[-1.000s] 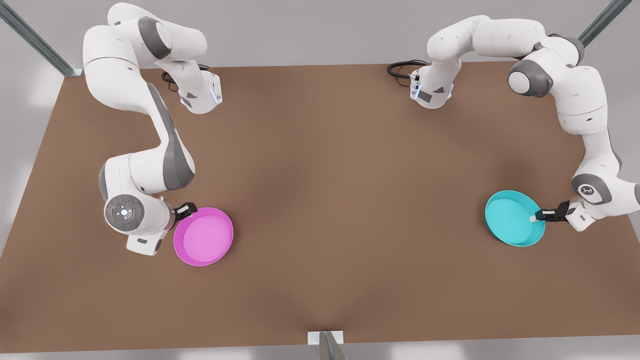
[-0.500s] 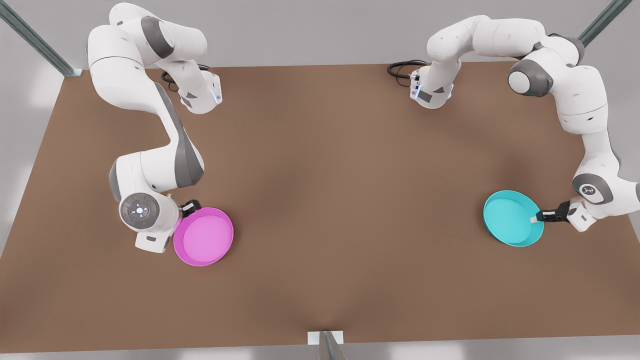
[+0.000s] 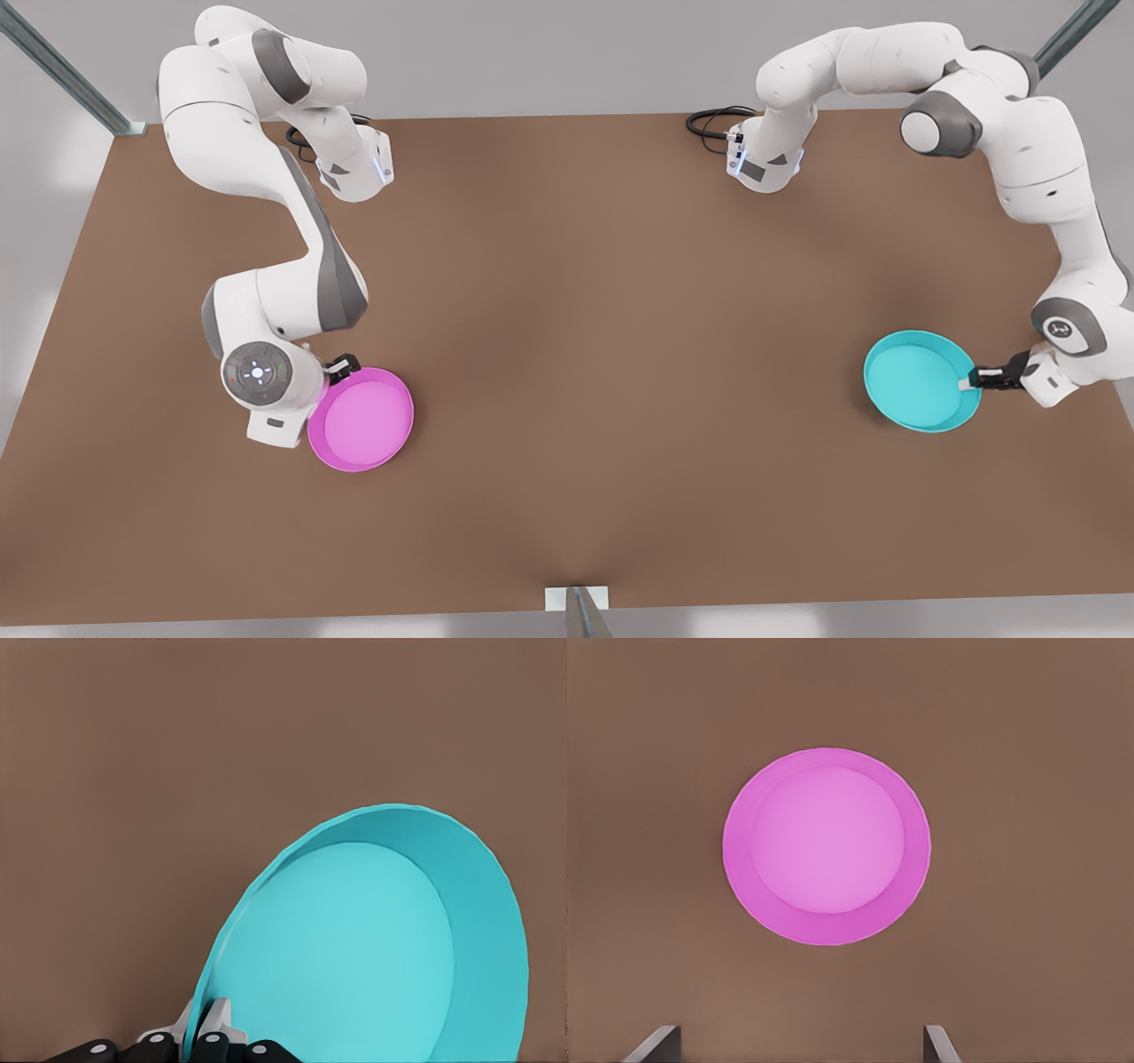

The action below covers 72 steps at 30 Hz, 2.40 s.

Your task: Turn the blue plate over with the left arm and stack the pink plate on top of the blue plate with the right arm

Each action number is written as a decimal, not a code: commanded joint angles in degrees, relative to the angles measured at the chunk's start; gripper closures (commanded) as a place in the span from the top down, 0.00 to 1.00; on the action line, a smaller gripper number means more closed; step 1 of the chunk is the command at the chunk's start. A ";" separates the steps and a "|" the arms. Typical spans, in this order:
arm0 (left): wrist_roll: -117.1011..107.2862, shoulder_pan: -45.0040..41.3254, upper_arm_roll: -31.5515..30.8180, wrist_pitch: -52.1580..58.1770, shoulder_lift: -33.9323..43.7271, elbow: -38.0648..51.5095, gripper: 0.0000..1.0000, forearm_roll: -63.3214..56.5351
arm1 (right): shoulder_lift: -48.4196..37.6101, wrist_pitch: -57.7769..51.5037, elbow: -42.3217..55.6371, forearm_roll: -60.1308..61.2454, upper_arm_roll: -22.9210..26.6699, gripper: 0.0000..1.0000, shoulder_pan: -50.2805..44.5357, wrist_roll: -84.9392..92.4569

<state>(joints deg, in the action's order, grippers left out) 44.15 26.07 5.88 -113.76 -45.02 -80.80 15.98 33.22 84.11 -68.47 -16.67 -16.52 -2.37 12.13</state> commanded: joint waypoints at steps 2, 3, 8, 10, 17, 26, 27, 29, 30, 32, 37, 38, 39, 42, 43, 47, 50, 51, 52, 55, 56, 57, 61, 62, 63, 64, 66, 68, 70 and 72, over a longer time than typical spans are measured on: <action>-0.38 -0.05 0.01 1.26 0.37 0.55 0.23 2.39 | 0.00 0.00 0.00 -0.03 0.00 1.00 -0.09 0.00; -1.26 -2.42 1.05 2.31 0.90 0.73 0.23 2.39 | 0.00 0.00 0.00 -0.11 0.00 1.00 -0.09 0.00; -11.09 -6.82 2.73 12.32 2.13 6.35 0.23 -1.83 | 0.09 0.00 0.00 -0.20 0.00 1.00 0.00 -0.09; -17.95 -10.77 2.73 14.18 4.24 6.62 0.23 -6.92 | 0.09 0.00 0.00 -0.29 0.00 1.00 0.00 -0.09; -23.23 -18.33 2.82 15.85 5.73 8.81 0.23 -19.76 | 0.26 0.09 -0.09 -0.38 0.09 1.00 -0.09 0.09; -31.05 -39.07 9.50 19.19 6.00 10.31 0.23 -38.38 | 0.44 0.44 -0.09 -0.47 0.09 1.00 -0.44 -0.18; -32.72 -41.70 9.94 19.71 6.00 10.31 0.23 -40.41 | 0.35 0.44 -0.09 -0.38 0.09 1.00 -0.26 -0.09; -36.14 -46.71 10.29 20.68 6.00 10.31 0.23 -47.35 | 0.35 0.44 -0.09 -0.38 0.09 1.00 -0.44 0.00; -38.95 -49.26 10.29 21.29 5.91 10.22 0.23 -51.38 | 0.35 0.35 0.00 -0.11 0.09 1.00 -0.17 0.18; -43.44 -53.57 10.29 22.26 5.73 10.13 0.23 -57.20 | 0.26 0.09 -0.09 -0.47 0.09 1.00 -0.52 0.00; -55.22 -62.19 10.20 27.53 3.89 9.78 0.23 -64.49 | 0.35 -0.09 -0.09 -0.38 0.09 1.00 -0.26 0.00; -58.38 -64.03 10.20 29.03 3.54 8.29 0.23 -65.90 | 0.17 -0.18 0.00 -0.38 0.09 1.00 -0.26 0.18; -62.78 -66.58 10.20 30.08 3.53 6.62 0.23 -67.57 | 0.17 -0.26 0.00 -0.73 0.09 1.00 -0.52 0.18; -71.04 -71.94 10.20 33.69 2.13 6.09 0.23 -69.33 | 0.17 -0.26 0.00 -2.22 0.09 1.00 -0.61 0.09; -73.76 -73.70 10.11 35.97 1.69 6.00 0.23 -69.77 | 0.26 -0.18 0.00 -2.31 0.09 1.00 -0.97 0.00; -84.49 -79.06 10.11 41.16 -2.44 6.00 0.23 -70.65 | 0.17 -0.26 -0.09 -2.31 0.09 1.00 -1.84 0.18; -91.95 -81.43 10.11 43.27 -4.64 5.74 0.23 -71.09 | 0.44 -0.62 -0.26 -3.63 0.09 1.00 -2.98 0.18; -93.37 -81.96 10.11 43.80 -5.43 5.74 0.23 -72.31 | 0.61 -0.62 -0.61 -3.37 0.09 1.00 -2.81 0.26; -94.77 -82.14 9.94 43.80 -5.87 5.74 0.23 -72.58 | 0.79 -0.62 -0.61 -3.37 0.09 1.00 -2.81 0.26; -99.08 -82.32 6.60 47.31 -7.63 5.74 0.23 -74.78 | 1.23 -0.62 -0.61 -3.37 0.09 1.00 -2.37 0.00; -100.14 -83.90 5.98 47.84 -8.68 5.74 0.23 -74.60 | 1.49 -0.53 -0.61 -3.45 0.09 1.00 -2.28 0.00; -101.71 -84.42 5.98 48.19 -9.21 5.74 0.23 -74.60 | 1.58 -0.53 -0.61 -3.45 0.09 1.00 -2.37 0.00; -103.56 -86.53 5.98 49.42 -11.32 5.83 0.23 -74.51 | 1.58 -0.62 -0.61 -3.54 0.09 1.00 -2.72 0.00; -104.88 -86.62 5.98 49.51 -11.76 5.83 0.23 -74.60 | 1.58 -0.53 -0.61 -3.54 0.09 1.00 -2.64 0.00; -105.41 -86.71 5.98 49.77 -12.11 5.83 0.23 -74.60 | 1.58 -0.53 -0.61 -3.54 0.09 1.00 -2.72 0.00; -106.11 -86.80 5.89 50.30 -12.46 5.91 0.23 -74.60 | 1.58 -0.53 -0.61 -3.45 0.09 1.00 -2.81 -0.09; -106.90 -86.80 5.81 51.18 -12.64 6.00 0.23 -74.69 | 1.58 -0.61 -0.61 -3.28 0.09 1.00 -2.81 0.00; -107.69 -87.15 5.46 51.18 -13.08 6.18 0.23 -75.39 | 1.58 -0.62 -0.61 -3.19 0.09 1.00 -2.81 0.00; -107.69 -88.12 5.28 50.83 -13.69 6.97 0.23 -75.57 | 1.58 -0.62 -0.61 -3.19 0.09 1.00 -2.90 0.09; -107.61 -88.82 5.28 50.57 -14.39 7.93 0.23 -77.59 | 1.49 -0.70 -0.53 -3.37 0.09 1.00 -2.90 0.18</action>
<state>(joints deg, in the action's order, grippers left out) -63.49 -62.83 11.14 -63.08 -59.62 -72.62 -61.54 34.72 83.41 -68.99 -19.95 -16.44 -5.25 12.30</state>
